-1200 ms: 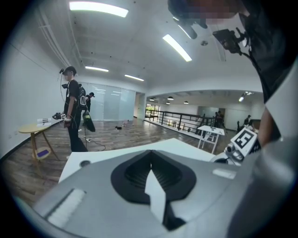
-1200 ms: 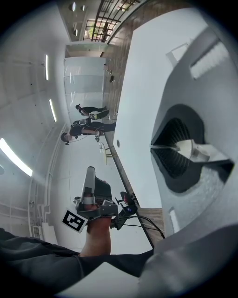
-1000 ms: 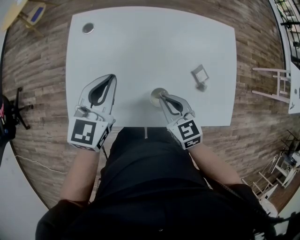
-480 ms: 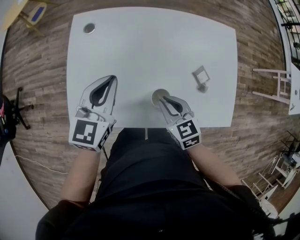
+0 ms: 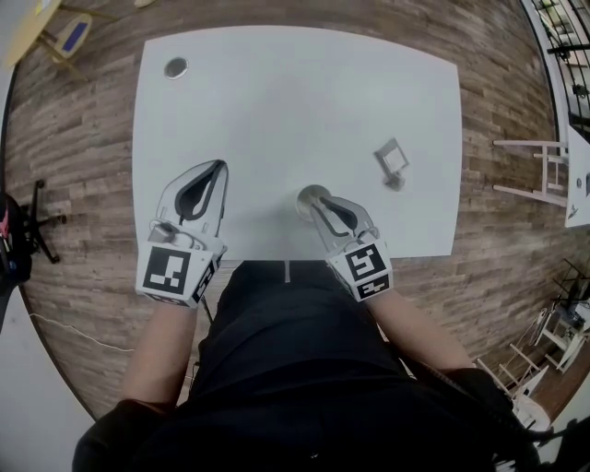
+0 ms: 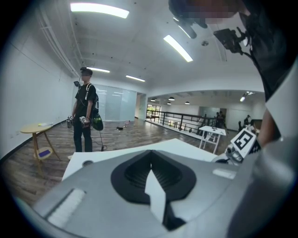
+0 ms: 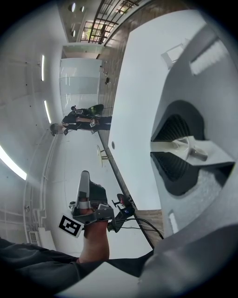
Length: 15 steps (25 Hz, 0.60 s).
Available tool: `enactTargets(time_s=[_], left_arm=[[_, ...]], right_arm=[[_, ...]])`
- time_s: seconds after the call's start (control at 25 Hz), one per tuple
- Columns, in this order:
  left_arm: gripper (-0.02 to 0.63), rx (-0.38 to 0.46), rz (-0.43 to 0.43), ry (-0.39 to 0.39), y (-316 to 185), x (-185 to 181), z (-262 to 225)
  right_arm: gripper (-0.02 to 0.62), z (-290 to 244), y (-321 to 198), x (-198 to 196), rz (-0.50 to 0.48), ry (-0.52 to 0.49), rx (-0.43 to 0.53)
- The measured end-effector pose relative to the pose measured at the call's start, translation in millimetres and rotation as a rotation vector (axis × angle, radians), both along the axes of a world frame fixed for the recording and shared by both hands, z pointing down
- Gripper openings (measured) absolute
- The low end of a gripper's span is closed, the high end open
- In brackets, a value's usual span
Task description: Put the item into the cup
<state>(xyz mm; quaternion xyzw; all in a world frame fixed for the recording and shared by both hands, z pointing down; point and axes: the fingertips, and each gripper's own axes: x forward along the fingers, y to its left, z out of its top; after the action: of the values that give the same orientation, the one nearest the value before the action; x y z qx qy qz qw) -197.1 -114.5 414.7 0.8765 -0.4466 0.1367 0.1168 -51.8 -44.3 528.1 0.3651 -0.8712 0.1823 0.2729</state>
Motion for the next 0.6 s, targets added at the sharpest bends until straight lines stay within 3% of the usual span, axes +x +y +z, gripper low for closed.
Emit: enactTargets(time_s=[0.6], left_arm=[[0.000, 0.045, 0.017, -0.006, -3.6, 3.0, -9.7]], right_arm=[[0.074, -5.8, -8.9, 8.9, 0.032, 0.010, 0.032]])
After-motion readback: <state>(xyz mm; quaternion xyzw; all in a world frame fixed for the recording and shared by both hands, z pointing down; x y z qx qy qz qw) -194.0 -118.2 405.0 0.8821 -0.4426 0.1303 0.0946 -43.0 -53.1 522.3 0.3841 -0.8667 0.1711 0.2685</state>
